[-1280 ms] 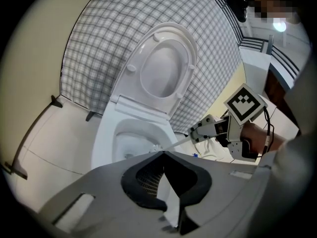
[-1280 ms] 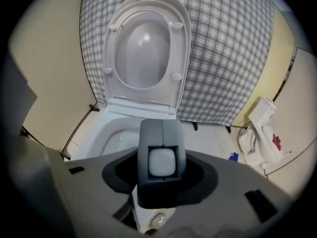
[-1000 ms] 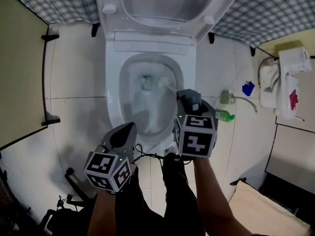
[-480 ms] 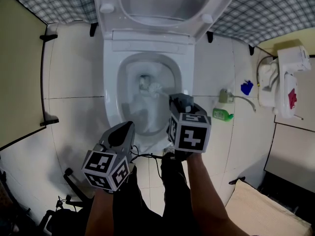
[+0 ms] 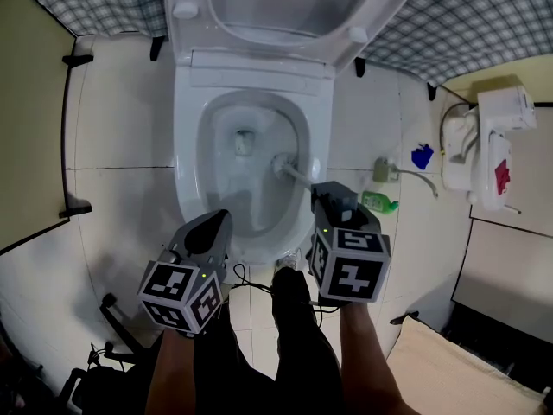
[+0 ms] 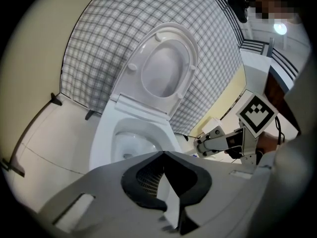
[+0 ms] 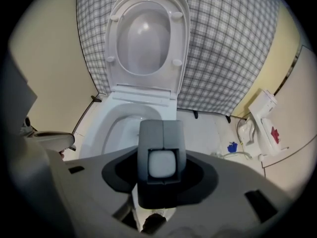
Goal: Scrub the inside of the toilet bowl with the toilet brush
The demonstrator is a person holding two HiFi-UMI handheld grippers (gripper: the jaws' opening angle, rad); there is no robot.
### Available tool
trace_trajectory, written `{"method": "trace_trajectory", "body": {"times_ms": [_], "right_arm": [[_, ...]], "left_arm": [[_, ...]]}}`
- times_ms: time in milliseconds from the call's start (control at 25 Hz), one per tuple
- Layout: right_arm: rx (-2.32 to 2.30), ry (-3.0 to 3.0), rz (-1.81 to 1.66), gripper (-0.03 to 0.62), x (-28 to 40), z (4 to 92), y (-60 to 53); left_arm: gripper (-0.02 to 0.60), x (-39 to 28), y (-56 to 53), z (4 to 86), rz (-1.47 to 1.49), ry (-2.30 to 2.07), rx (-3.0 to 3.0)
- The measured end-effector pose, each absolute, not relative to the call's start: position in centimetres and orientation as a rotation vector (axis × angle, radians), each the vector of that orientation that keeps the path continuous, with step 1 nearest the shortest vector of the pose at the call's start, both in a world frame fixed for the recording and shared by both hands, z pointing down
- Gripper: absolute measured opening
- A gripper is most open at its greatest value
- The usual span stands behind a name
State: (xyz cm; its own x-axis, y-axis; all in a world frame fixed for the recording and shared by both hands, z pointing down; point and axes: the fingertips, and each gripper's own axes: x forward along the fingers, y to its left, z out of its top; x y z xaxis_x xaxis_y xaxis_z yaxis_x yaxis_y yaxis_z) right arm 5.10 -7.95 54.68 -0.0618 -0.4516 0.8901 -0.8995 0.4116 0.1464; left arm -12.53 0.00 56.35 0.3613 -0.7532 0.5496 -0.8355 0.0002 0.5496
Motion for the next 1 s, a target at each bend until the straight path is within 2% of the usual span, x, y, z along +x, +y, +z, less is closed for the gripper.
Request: {"method": "trace_trajectory", "body": {"times_ms": [520, 1000], "right_arm": [[1.031, -1.701, 0.644, 0.199, -1.0, 62.9, -8.5], [1.035, -1.658, 0.610, 0.198, 5.8, 55.0, -2.7]], "left_arm": [[0.009, -13.0, 0.2, 56.7, 0.125, -1.420, 1.749], [0.009, -11.9, 0.5, 57.2, 0.115, -1.409, 1.751]]}}
